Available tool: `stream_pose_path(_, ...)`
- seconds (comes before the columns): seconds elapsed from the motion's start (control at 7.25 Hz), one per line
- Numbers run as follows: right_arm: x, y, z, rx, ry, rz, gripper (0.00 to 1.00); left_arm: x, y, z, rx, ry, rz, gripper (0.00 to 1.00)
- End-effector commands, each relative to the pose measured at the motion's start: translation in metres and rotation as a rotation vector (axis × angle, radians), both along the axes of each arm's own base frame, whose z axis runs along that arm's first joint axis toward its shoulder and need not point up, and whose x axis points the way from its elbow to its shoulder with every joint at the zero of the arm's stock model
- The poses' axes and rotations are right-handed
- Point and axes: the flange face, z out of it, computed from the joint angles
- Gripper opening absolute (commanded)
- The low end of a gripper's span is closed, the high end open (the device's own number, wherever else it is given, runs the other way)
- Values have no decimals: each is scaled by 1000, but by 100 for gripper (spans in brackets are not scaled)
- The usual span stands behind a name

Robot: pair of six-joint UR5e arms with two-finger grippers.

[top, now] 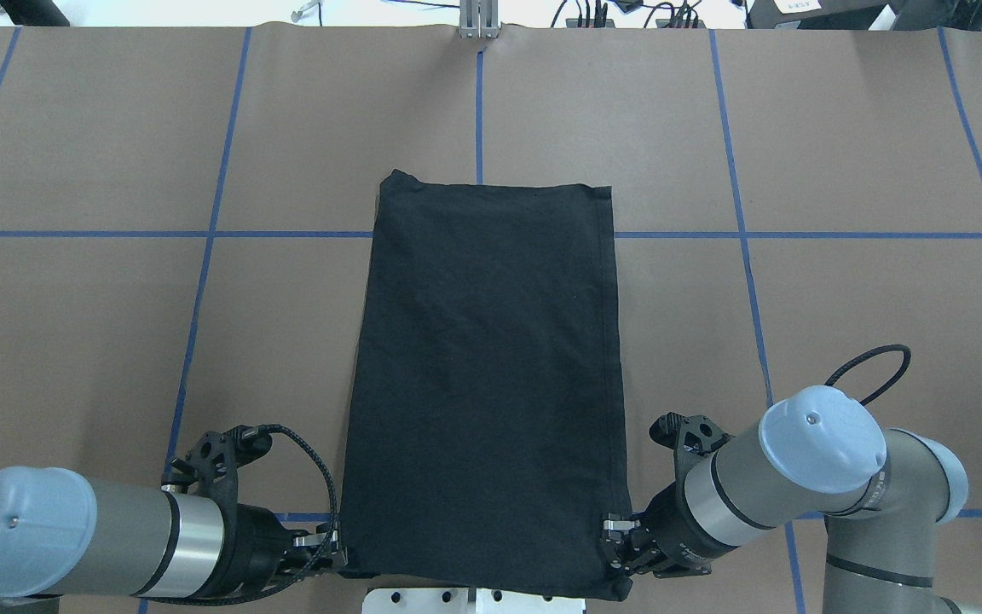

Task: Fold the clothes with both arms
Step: 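Lift the near corners with both grippers and carry them over the shirt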

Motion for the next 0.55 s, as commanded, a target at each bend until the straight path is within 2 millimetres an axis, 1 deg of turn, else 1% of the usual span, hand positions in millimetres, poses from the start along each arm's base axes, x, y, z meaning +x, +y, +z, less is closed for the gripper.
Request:
stream_pose_path(0.0, 13, 11, -10, -12, -25, -43, 0, -3, 16, -11, -40, -5, 41, 0)
stream_pose_path(0.14, 17, 5, -15, -20, -37, -49, 0, 2, 15, -16, -39, 6, 44, 0)
stream_pose_path(0.28, 22, -10, -16, -24, -41, -27, 0, 7, 15, -22, -33, 19, 45, 0)
stream_pose_path(0.41, 28, -27, -17, -21, -40, 15, 0, 4, 5, -24, -28, 24, 23, 0)
